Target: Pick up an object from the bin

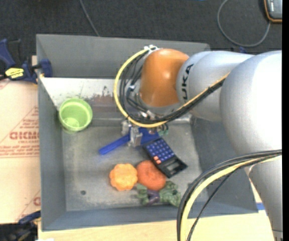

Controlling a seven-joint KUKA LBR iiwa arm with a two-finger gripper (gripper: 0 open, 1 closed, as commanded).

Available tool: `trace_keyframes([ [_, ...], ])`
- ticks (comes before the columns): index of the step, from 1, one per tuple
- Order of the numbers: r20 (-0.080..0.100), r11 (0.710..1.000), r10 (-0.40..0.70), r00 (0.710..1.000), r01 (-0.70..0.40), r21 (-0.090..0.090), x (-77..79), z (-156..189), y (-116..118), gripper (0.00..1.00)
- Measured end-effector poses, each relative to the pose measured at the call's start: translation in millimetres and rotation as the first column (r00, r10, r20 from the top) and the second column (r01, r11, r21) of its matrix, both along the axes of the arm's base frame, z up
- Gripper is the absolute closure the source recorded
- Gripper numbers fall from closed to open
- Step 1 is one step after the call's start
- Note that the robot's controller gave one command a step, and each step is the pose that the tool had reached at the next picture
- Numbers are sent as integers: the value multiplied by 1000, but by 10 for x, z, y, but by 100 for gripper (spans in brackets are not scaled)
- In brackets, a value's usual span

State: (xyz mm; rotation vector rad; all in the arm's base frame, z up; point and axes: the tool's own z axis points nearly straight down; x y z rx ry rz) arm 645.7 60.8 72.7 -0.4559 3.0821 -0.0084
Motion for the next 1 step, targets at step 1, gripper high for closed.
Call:
trace_keyframes([
  [1, 2, 1000, 0, 1000, 0, 0, 0, 84, -4, 100],
])
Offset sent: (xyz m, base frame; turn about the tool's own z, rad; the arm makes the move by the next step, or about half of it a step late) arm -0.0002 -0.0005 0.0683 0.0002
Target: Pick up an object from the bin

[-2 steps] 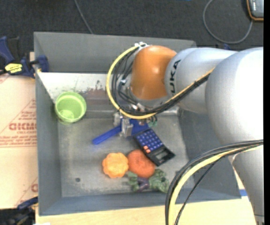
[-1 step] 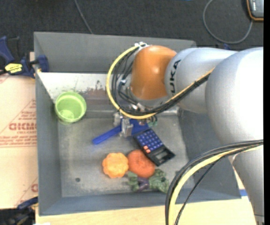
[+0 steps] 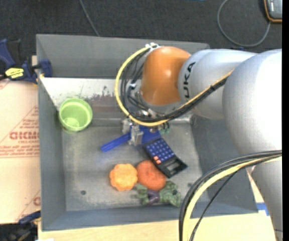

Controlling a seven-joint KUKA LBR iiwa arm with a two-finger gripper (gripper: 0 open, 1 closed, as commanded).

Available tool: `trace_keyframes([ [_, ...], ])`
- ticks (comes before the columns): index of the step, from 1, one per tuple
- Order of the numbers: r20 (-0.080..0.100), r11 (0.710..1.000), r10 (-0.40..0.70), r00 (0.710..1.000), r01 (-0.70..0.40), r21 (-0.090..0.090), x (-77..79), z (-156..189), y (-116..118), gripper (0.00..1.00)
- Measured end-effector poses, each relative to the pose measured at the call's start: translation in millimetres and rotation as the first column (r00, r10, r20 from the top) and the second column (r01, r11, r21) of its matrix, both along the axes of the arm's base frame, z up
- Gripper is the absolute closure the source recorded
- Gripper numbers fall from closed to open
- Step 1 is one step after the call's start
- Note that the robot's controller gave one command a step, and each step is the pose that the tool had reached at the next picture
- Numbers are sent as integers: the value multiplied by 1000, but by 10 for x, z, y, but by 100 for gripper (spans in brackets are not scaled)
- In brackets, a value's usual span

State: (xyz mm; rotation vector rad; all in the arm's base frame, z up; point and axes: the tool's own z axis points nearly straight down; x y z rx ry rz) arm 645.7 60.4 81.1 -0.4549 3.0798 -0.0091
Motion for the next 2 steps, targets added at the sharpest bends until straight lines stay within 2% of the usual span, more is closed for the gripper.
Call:
trace_keyframes([
  [1, -6, 1000, -1, 1000, 1, -1, -15, 199, -6, 100],
  [2, 5, 1000, -2, 1000, 2, 0, 11, 454, -9, 100],
])
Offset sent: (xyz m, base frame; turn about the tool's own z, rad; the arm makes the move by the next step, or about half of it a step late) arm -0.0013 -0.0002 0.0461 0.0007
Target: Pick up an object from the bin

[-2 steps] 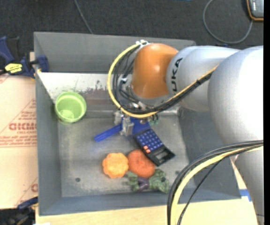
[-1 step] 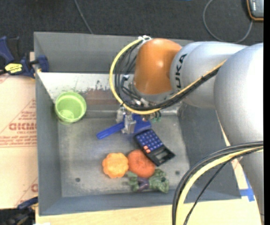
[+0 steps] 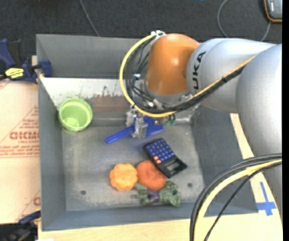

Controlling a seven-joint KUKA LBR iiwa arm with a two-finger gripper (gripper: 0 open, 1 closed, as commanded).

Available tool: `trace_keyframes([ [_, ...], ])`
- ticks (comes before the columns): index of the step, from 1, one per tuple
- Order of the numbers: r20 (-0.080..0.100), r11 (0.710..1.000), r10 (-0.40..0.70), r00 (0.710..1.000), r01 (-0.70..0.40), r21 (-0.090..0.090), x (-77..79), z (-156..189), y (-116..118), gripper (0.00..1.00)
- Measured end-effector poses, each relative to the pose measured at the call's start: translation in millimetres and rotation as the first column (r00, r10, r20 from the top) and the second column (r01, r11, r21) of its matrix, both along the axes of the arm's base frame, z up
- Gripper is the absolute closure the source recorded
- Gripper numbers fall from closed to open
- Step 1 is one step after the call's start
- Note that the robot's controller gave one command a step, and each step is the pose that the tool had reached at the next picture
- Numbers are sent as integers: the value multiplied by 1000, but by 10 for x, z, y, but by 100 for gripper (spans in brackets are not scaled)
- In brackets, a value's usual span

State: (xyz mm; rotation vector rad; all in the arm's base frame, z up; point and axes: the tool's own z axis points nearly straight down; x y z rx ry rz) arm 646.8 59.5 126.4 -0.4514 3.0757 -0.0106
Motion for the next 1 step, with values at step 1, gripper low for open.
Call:
trace_keyframes([
  [1, 4, 1000, -1, 1000, 1, 0, 7, 64, -4, 100],
])
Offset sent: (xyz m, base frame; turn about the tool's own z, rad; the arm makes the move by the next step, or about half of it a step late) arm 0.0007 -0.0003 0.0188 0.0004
